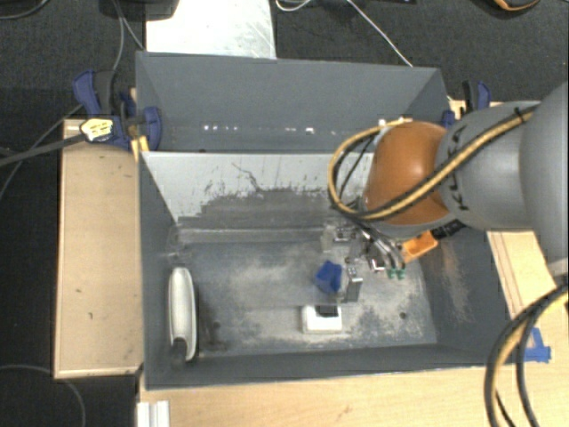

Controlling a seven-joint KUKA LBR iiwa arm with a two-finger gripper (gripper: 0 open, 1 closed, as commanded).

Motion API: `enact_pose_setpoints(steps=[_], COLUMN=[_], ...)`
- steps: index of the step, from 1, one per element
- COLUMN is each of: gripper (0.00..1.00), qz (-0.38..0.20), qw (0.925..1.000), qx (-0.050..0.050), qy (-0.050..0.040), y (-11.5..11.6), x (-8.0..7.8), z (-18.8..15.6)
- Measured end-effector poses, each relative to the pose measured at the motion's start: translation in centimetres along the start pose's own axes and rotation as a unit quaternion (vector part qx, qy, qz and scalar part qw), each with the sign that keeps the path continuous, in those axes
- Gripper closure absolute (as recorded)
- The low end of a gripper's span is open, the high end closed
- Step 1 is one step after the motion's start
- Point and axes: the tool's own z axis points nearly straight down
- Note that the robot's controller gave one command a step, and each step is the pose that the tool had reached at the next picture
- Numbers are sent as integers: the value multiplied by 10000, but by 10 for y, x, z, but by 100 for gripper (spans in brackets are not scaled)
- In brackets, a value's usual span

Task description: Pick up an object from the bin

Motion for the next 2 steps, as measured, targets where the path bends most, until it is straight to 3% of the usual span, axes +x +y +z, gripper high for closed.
enact_pose_setpoints(steps=[1,2], gripper=[100,100], qz=[-1061,-1063], qw=[9944,9943], qx=[2,2], qy=[-19,-19], y=[4,5], x=[0,0], z=[1,1])
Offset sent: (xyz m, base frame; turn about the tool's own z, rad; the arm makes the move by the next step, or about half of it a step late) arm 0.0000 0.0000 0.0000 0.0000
